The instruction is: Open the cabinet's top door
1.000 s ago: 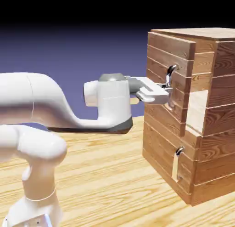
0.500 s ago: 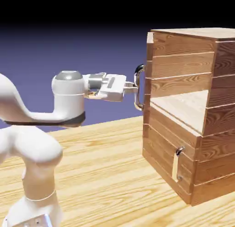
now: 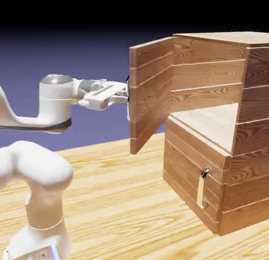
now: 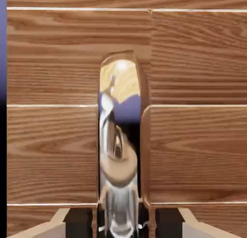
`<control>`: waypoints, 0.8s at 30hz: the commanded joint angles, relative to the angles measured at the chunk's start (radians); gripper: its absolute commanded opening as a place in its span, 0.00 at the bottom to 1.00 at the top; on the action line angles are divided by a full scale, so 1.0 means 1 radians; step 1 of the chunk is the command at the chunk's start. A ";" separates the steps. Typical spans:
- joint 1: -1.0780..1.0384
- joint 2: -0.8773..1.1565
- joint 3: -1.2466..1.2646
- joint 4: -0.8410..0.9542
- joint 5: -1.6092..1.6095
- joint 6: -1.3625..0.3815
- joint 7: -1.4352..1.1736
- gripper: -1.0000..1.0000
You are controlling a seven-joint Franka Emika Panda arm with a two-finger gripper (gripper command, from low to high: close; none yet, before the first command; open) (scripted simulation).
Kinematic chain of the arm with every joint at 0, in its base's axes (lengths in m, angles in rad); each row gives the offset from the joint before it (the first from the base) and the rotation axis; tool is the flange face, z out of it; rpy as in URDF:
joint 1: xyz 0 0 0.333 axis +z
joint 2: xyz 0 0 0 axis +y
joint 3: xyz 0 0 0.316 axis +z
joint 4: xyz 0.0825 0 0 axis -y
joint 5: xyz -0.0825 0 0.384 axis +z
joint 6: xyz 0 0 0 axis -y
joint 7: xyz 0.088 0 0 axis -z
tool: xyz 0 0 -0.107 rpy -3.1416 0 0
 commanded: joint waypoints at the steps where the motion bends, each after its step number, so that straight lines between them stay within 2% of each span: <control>1: -0.002 0.024 0.036 0.017 0.036 -0.031 0.008 0.00; 10: -0.125 0.296 0.362 0.262 0.327 -0.344 0.104 0.00; 24: -0.579 0.686 0.863 0.737 0.525 -0.797 0.274 0.00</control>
